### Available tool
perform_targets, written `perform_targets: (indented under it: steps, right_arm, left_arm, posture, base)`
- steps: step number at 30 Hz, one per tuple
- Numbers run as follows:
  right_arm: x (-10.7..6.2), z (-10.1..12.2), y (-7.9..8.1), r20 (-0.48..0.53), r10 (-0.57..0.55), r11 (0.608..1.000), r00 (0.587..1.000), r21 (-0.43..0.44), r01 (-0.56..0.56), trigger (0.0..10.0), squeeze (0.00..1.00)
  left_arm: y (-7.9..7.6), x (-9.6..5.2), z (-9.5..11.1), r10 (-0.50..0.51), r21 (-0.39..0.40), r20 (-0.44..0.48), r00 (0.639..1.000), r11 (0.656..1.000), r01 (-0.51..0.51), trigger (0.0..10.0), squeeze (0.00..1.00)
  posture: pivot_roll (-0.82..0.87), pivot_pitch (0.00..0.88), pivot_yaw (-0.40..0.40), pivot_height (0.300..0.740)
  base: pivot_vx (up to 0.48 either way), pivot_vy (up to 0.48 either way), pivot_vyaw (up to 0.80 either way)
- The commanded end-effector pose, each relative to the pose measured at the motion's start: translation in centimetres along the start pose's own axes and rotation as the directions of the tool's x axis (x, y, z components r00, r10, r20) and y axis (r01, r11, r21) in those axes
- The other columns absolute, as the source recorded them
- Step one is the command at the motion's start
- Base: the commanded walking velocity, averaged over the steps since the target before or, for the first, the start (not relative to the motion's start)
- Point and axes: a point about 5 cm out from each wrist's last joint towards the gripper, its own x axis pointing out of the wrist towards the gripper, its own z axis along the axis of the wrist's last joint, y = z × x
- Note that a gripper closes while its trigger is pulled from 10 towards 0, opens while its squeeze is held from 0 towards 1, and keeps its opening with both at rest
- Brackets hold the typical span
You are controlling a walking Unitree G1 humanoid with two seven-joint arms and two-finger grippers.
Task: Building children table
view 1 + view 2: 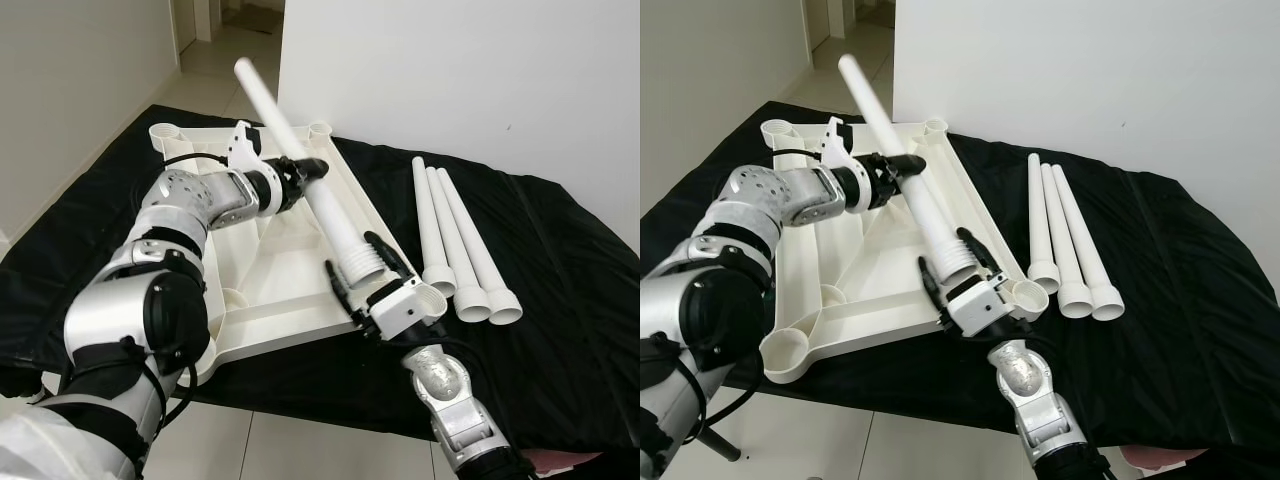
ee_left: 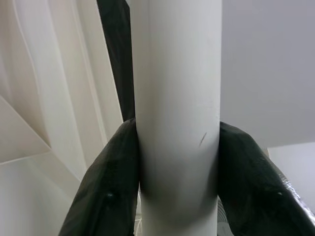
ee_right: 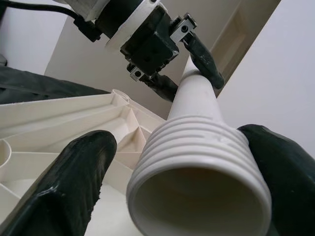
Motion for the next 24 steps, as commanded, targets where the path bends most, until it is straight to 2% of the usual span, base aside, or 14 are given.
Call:
perform_targets:
  steps: [1, 11, 15, 19, 20, 21, 22, 24]
  right_arm:
    - [-0.8, -0.9, 0.2, -0.063, 0.004, 0.999, 0.998, 0.042, -0.002, 10.0, 1.0]
    - [-1.2, -1.4, -0.8, -0.107, -0.065, 0.993, 0.992, 0.088, 0.075, 10.0, 1.0]
    - [-1.7, -2.1, -1.6, -0.171, -0.132, 0.979, 0.976, 0.133, 0.156, 10.0, 1.0]
    - [-1.9, -2.5, -1.9, -0.214, -0.158, 0.967, 0.964, 0.166, 0.195, 10.0, 1.0]
    - [-1.9, -2.8, -2.2, -0.253, -0.171, 0.955, 0.952, 0.195, 0.223, 10.0, 0.31]
    - [-1.9, -3.2, -2.4, -0.297, -0.174, 0.947, 0.939, 0.212, 0.242, 10.0, 0.0]
    - [-1.9, -3.2, -2.4, -0.297, -0.174, 0.947, 0.939, 0.212, 0.242, 10.0, 0.0]
    - [-1.8, -3.6, -2.6, -0.348, -0.165, 0.935, 0.923, 0.243, 0.258, 10.0, 0.0]
  left_arm:
    - [-1.6, 0.1, 1.0, -0.06, -0.026, 0.047, 0.997, 0.998, 0.062, 10.0, 0.0]
    - [-1.7, -0.3, 1.9, -0.076, 0.023, 0.079, 0.994, 0.997, 0.075, 10.0, 0.0]
    - [-1.6, -0.8, 2.8, -0.086, 0.115, 0.131, 0.988, 0.991, 0.071, 10.0, 0.0]
    - [-1.6, -1.0, 3.1, -0.089, 0.159, 0.145, 0.985, 0.985, 0.065, 10.0, 0.0]
    - [-1.7, -1.1, 3.3, -0.095, 0.233, 0.159, 0.983, 0.971, 0.056, 10.0, 0.0]
    - [-1.9, -1.1, 3.3, -0.109, 0.282, 0.168, 0.98, 0.958, 0.058, 10.0, 0.0]
    - [-1.9, -1.1, 3.3, -0.109, 0.282, 0.168, 0.98, 0.958, 0.058, 10.0, 0.0]
    - [-2.2, -1.3, 3.5, -0.131, 0.355, 0.199, 0.971, 0.933, 0.053, 10.0, 0.0]
  posture:
    - [0.04, 0.0, -0.107, 0.74]
    - [0.02, 0.0, -0.098, 0.74]
    - [0.01, 0.0, -0.095, 0.74]
    - [0.01, 0.0, -0.097, 0.74]
    - [0.01, 0.0, -0.098, 0.74]
    - [0.01, 0.0, -0.099, 0.74]
    - [0.01, 0.0, -0.099, 0.74]
    - [0.01, 0.0, -0.099, 0.74]
  base:
    - [0.0, 0.0, 0.0]
    - [0.0, 0.0, 0.0]
    - [0.0, 0.0, 0.0]
    - [0.0, 0.0, 0.0]
    - [0.0, 0.0, 0.0]
    - [0.0, 0.0, 0.0]
    - [0.0, 0.0, 0.0]
    - [0.0, 0.0, 0.0]
